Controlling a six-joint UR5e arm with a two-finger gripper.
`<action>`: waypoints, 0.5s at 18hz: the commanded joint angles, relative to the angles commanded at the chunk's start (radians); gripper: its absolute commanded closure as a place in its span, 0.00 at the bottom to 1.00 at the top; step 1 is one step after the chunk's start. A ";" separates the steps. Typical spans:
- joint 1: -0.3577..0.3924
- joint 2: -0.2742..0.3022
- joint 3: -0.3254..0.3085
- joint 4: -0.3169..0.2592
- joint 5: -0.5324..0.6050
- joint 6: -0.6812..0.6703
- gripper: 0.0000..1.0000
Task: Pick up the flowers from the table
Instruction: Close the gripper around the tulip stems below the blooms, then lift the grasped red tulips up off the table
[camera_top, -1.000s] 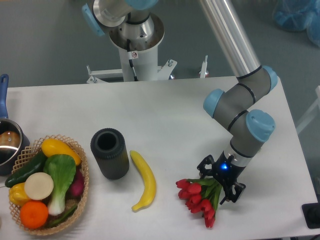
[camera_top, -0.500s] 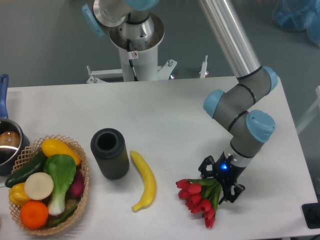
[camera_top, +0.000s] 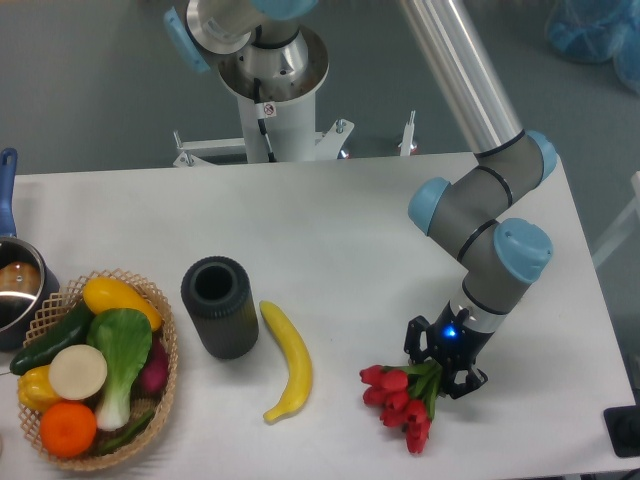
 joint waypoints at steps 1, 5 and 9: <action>0.000 0.002 0.000 0.000 0.000 0.000 0.56; 0.000 0.026 -0.008 -0.003 -0.003 -0.002 0.56; 0.000 0.058 -0.011 -0.005 -0.020 -0.006 0.56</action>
